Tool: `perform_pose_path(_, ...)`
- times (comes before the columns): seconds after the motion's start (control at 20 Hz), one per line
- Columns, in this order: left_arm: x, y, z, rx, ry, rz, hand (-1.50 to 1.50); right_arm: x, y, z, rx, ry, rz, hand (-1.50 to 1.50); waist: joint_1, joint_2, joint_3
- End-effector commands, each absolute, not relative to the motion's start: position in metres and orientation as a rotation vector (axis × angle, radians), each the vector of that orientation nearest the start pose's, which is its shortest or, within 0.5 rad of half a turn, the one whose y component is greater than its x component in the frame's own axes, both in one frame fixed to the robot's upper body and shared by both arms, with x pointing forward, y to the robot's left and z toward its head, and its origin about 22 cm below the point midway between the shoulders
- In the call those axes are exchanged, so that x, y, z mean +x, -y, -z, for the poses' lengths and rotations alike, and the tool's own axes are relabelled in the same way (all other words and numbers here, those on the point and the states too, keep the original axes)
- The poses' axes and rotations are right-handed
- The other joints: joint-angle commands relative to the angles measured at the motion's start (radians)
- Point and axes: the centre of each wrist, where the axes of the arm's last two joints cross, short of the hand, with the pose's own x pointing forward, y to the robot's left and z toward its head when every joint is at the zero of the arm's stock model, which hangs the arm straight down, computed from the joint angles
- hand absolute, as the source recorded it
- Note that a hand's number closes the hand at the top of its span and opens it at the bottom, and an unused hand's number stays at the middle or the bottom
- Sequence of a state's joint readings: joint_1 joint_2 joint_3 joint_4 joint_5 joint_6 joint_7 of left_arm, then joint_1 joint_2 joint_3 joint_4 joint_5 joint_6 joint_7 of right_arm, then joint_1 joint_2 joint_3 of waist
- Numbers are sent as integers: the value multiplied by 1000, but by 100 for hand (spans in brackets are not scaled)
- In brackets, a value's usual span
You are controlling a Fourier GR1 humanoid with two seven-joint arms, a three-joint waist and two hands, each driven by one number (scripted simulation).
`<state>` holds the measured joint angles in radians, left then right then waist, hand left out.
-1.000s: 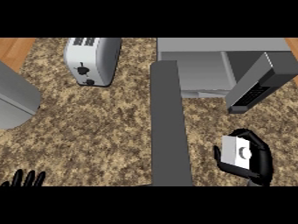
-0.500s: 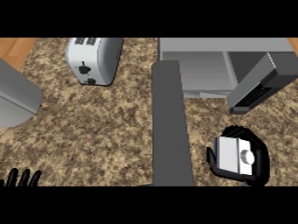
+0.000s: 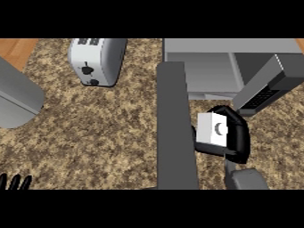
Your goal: Pick up the milk, place it into the microwave and close the microwave
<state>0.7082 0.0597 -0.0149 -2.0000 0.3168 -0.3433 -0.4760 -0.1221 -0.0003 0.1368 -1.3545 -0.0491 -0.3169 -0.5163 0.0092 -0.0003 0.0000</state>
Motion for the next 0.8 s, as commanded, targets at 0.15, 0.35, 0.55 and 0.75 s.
perform_pose_path(0.15, 90, -284, 2, -192, 1890, -194, -150, 316, 150, 24, -263, 1879, 16, 150, 8, 4, 0)
perform_pose_path(0.35, 84, -281, -3, -214, 1893, -199, -150, 336, 163, 47, -273, 1852, 43, 150, 10, 4, 1)
perform_pose_path(0.55, 67, -280, -1, -199, 1888, -184, -150, 352, 174, 61, -288, 1824, 97, 150, 20, 7, 1)
perform_pose_path(0.75, 77, -292, -2, -196, 1893, -177, -150, 367, 177, 62, -364, 1787, 39, 150, 28, 11, 2)
